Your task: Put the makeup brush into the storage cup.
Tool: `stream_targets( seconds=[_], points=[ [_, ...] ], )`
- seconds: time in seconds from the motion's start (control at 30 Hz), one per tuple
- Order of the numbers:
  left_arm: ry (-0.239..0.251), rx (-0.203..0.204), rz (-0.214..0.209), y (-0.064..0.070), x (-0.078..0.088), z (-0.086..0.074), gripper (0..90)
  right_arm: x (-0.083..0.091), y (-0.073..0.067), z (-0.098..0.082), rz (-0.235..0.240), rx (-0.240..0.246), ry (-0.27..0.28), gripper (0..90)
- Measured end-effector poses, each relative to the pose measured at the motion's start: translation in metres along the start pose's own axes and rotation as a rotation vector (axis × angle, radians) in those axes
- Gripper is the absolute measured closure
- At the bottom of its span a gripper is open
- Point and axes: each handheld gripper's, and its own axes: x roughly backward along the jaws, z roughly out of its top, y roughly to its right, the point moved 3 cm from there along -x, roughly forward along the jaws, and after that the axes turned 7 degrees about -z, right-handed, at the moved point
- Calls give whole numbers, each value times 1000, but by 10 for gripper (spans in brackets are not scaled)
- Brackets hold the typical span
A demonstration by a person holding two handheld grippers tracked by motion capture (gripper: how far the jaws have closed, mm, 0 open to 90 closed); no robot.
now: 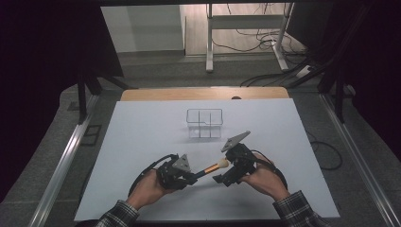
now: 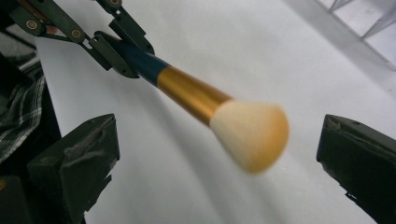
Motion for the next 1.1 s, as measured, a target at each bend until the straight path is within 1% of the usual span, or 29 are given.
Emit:
stream_targets(
  seconds=[0.07,0.17,0.2,0.23,0.33,0.37,0.4,0.5,0.57,0.6,0.63,0.7,0.73,0.83,0.97,1.1],
  points=[
    [14,9,14,-1,3,-1,769,1,2,-1,-8,-1,26,0],
    [35,21,18,-3,7,-3,769,4,3,-3,-32,-14,57,0],
    [48,33,21,-3,8,-3,769,5,3,-3,-39,-16,65,0],
    [50,33,25,-4,10,-4,768,6,4,-4,-47,-23,76,0],
    [79,54,32,-5,14,-6,768,8,6,-7,-69,-43,104,0],
    [94,67,35,-5,15,-7,769,9,7,-8,-72,-56,116,0],
    [102,73,36,-5,17,-7,769,9,8,-9,-71,-70,127,0],
    [130,90,40,-5,20,-9,769,10,10,-13,-72,-101,137,0],
    [152,104,35,-5,21,-10,768,11,9,-15,-86,-107,131,0],
    [174,118,35,-5,22,-10,769,11,9,-16,-90,-110,130,0],
    [180,120,34,-5,23,-10,769,12,9,-17,-93,-108,132,0],
    [194,123,33,-4,24,-11,769,13,9,-18,-92,-114,146,0],
    [205,132,29,-4,24,-11,769,13,8,-18,-92,-117,148,0],
    [212,138,30,-2,24,-12,769,14,8,-20,-88,-126,169,0],
    [227,144,29,1,22,-12,769,14,9,-22,-64,-160,193,0],
    [243,148,24,2,22,-11,769,14,8,-24,-51,-177,215,0]
  ],
)
